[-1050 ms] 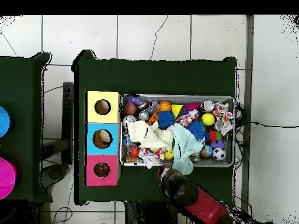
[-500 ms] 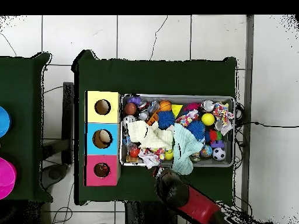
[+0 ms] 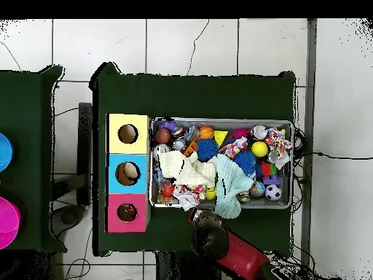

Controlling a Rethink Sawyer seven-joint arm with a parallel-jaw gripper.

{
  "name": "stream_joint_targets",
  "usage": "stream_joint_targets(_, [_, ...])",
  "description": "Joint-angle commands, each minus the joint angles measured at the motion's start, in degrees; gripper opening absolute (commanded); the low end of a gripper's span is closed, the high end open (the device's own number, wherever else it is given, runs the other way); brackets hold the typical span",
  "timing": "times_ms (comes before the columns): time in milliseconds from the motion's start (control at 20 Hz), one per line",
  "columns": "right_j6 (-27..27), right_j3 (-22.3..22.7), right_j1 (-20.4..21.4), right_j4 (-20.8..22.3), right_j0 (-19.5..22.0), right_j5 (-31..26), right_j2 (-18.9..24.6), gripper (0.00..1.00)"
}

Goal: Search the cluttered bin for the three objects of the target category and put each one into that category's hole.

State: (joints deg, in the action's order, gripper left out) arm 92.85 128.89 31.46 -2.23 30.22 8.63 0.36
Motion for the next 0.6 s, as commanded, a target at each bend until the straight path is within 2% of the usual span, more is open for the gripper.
stream_joint_targets(50, [11.5, -17.7, -1.3, -0.1, 0.3, 18.5, 1.8, 1.00])
stream_joint_targets(150, [12.2, -18.2, -2.7, 0.6, 0.5, 21.0, 1.7, 1.00])
stream_joint_targets(350, [12.2, -19.2, -4.1, 0.9, 0.6, 21.8, 2.0, 1.00])
stream_joint_targets(600, [11.3, -20.5, -4.7, 0.5, 1.3, 18.7, 2.9, 1.00])
